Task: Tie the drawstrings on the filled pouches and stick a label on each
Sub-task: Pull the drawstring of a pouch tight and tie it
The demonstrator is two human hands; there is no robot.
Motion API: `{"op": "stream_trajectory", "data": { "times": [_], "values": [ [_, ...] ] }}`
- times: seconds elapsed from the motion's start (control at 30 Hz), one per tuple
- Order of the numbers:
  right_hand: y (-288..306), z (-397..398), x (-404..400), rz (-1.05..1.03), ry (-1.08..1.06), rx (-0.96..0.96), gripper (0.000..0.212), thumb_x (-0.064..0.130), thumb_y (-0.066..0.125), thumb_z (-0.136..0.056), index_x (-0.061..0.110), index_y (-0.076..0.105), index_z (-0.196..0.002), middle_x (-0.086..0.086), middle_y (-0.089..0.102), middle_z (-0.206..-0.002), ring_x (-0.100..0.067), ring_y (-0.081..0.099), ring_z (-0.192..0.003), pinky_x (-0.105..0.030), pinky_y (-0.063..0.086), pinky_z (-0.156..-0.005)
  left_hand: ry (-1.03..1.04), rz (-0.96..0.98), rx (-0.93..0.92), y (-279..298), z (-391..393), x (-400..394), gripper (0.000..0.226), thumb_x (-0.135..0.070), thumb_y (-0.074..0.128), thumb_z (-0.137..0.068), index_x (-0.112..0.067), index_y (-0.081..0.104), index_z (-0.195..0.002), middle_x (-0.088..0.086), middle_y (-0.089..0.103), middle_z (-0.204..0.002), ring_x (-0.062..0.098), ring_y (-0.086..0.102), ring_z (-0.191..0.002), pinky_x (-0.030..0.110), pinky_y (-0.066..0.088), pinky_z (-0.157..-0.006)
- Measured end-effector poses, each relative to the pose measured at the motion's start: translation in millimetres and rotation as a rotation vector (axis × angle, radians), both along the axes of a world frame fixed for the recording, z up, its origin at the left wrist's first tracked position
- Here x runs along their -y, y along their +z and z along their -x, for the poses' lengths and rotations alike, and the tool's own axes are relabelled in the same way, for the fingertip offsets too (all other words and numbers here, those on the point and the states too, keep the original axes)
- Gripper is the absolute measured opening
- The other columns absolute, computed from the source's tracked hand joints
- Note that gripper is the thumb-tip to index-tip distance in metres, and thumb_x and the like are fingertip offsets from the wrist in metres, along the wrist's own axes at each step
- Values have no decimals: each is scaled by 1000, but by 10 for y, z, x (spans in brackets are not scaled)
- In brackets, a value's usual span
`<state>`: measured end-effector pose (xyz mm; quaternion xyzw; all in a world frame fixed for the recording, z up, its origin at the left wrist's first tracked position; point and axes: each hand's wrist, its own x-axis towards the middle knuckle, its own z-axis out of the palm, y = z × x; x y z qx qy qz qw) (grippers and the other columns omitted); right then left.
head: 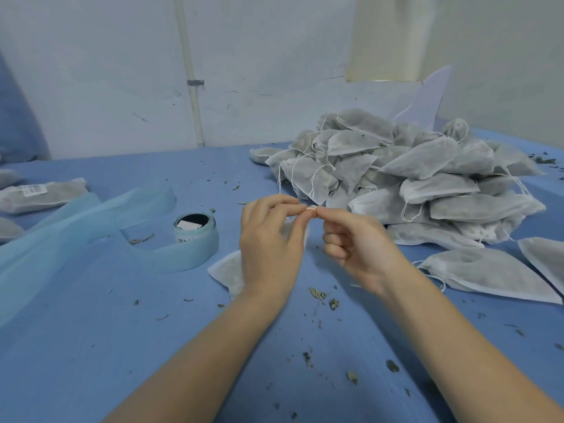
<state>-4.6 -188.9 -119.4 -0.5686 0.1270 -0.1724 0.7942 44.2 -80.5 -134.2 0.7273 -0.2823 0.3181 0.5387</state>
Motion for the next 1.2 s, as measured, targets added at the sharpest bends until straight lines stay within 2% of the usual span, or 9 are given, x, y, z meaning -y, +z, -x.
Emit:
{"op": "stream_trajectory", "data": {
  "times": [0.2,0.33,0.47,0.63,0.73,0.9,1.03,1.13,1.2],
  "values": [
    [-8,63,5,514,-160,19,8,24,70,-85,20,77,-83,18,50,-47,-1,40,-43,-9,32,-45,74,-107,72,1,-21,-1,8,-12,66,-82,-7,72,-79,5,66,-92,29,53,-94,1,22,-88],
    [-33,46,38,452,-239,69,6,28,77,-78,22,76,-78,6,63,-64,-6,52,-54,-22,46,-63,4,-139,-70,18,-12,24,10,-19,61,-89,-15,70,-89,-5,45,-104,19,36,-105,15,20,-89],
    [-71,-17,-19,363,-148,121,5,20,65,-90,17,69,-88,-1,72,-89,-13,66,-90,-36,51,-94,-74,-132,-237,64,-13,56,9,-28,56,-92,-28,65,-91,-14,41,-95,8,27,-99,21,17,-85],
    [-85,-74,-94,308,-174,157,11,15,60,-93,15,61,-82,4,53,-54,-7,55,-53,-18,46,-61,-86,-174,-385,176,-31,77,12,-28,47,-96,-30,52,-85,-11,43,-96,13,30,-105,21,13,-78],
    [-73,-53,-44,425,-250,143,11,19,71,-85,21,70,-74,14,42,-44,-6,43,-43,-28,44,-59,1,-167,-436,225,-114,29,11,-25,43,-97,-28,50,-90,-7,42,-101,18,31,-115,21,11,-75],
    [-38,-62,-30,486,-294,141,13,25,78,-78,34,76,-70,14,26,-42,-7,25,-40,-29,32,-53,23,-128,-440,269,-171,-26,11,-25,45,-97,-28,50,-88,-7,42,-101,19,33,-114,20,12,-79],
    [-27,-63,-2,423,-425,119,7,24,78,-78,27,75,-73,-3,44,-57,-7,36,-41,-22,40,-48,-135,-59,-485,194,-126,-24,5,-31,55,-91,-29,52,-91,-8,41,-92,17,42,-101,25,31,-86],
    [4,-78,41,219,-573,125,6,22,76,-81,26,73,-77,10,48,-47,-6,40,-40,-20,42,-49,-247,9,-763,161,-100,-16,40,-51,64,-80,-26,48,-106,-5,51,-98,9,52,-88,23,39,-74],
    [23,-92,62,101,-656,145,7,22,76,-82,25,72,-76,11,43,-46,-8,39,-43,-23,43,-50,-408,60,-1059,184,-86,-4,67,-61,70,-67,-15,54,-113,1,62,-106,16,61,-95,32,47,-86]
  ]
}}
